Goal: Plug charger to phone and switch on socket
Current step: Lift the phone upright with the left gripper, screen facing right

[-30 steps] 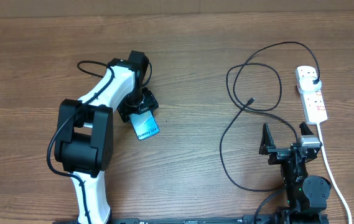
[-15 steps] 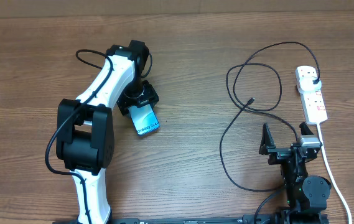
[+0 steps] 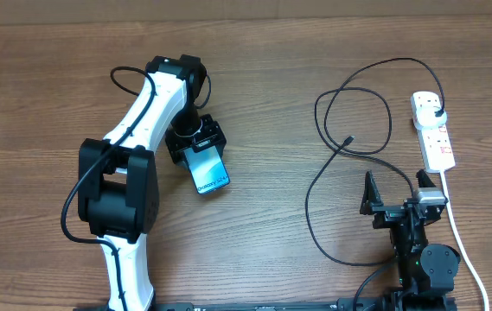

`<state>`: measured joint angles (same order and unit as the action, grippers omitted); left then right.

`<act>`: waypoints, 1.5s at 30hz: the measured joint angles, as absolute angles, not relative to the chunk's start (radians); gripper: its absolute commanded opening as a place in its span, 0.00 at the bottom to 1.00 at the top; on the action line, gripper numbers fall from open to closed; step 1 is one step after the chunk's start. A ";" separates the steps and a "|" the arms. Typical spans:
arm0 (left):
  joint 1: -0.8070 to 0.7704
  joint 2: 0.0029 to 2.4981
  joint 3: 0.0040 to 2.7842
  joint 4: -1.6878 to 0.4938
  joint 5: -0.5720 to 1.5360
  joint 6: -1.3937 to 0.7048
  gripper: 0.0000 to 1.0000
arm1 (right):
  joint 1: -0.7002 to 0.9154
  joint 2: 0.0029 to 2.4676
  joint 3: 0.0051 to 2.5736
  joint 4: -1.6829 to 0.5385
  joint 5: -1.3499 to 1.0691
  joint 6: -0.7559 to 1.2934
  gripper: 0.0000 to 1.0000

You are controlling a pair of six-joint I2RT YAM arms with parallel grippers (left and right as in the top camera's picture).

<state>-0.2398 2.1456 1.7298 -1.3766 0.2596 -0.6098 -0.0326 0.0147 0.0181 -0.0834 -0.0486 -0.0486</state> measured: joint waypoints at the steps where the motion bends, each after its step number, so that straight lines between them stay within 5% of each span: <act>1: -0.240 2.146 1.730 -1.378 0.279 -0.601 0.68 | -0.033 0.015 0.018 -0.083 -0.048 -0.049 1.00; 15: -0.240 2.146 1.730 -1.386 0.490 -0.549 0.68 | -0.032 0.015 0.018 -0.083 -0.064 -0.028 1.00; 28: -0.240 2.146 1.730 -1.390 0.706 -0.518 0.69 | -0.032 0.015 0.019 -0.066 -0.319 0.659 1.00; 45: -0.240 2.146 1.731 -1.554 0.852 -0.360 0.69 | -0.032 0.015 0.018 -0.064 -0.582 0.786 1.00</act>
